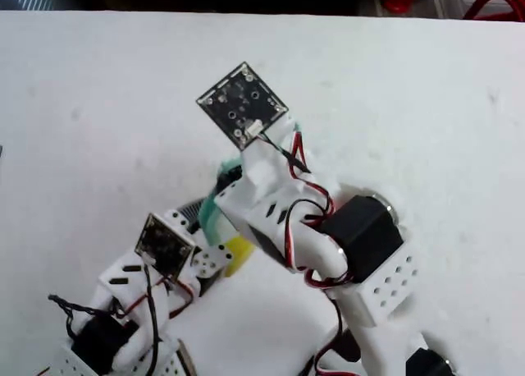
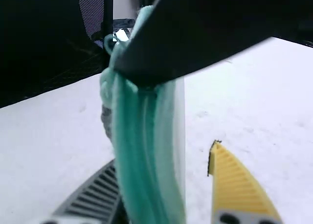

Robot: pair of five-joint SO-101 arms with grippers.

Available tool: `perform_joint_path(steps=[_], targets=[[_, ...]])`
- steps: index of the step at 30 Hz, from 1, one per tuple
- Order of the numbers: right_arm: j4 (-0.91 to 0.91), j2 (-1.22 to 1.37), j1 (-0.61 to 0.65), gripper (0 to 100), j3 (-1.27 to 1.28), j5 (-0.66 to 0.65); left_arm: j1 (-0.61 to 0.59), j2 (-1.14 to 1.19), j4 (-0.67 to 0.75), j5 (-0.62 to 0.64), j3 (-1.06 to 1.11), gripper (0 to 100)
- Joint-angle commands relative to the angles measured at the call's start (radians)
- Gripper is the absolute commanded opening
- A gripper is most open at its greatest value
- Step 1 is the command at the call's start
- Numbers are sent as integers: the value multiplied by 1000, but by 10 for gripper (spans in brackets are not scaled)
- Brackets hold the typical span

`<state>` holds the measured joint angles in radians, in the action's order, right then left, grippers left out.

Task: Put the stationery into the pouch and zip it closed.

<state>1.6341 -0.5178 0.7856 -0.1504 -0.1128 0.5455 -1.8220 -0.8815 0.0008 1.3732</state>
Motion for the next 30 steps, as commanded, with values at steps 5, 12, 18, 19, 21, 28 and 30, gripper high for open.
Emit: perform_joint_path(steps=[5,12,18,19,21,28,30], targets=[[1,-7,-24,18,18,-9,-38,-4,21,11,-55,233],[1,-7,-56,18,48,-9,-33,-4,140,5,-38,229],[24,-7,-54,18,46,-9,-18,-4,193,-51,17,136],[31,-7,-54,18,43,-9,-18,-4,195,-69,17,119],[35,-7,-54,18,41,-9,-16,-4,195,-80,17,83],[35,-7,-54,18,41,-9,-16,-4,190,-81,14,22],[31,-7,-54,18,41,-9,-16,-4,190,-81,14,22]])
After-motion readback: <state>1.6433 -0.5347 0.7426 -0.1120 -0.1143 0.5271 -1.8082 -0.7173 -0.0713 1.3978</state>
